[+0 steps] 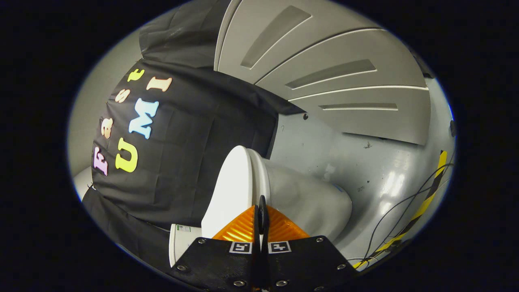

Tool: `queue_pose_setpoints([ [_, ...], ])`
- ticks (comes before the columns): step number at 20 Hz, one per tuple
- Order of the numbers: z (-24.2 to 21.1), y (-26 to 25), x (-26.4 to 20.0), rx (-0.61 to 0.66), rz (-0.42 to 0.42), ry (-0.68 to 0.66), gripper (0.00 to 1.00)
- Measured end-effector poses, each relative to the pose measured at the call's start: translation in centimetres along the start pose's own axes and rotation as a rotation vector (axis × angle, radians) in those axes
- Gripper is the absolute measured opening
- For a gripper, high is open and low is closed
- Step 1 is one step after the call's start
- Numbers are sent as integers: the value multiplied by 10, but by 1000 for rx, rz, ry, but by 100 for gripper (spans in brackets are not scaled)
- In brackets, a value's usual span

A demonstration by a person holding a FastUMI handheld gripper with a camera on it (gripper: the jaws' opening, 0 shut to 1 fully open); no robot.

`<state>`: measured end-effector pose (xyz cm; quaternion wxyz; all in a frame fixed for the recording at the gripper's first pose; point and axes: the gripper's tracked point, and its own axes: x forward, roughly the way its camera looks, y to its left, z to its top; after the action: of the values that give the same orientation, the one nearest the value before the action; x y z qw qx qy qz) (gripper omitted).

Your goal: Open the toilet lid.

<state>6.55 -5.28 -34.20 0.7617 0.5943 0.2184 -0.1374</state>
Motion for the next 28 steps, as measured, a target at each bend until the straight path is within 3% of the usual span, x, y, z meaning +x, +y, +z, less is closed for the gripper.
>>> queue_pose_setpoints([
  [14, 20, 56, -27, -129, -57, -32, 0],
  [28, 20, 149, -60, -366, -64, -91, 0],
])
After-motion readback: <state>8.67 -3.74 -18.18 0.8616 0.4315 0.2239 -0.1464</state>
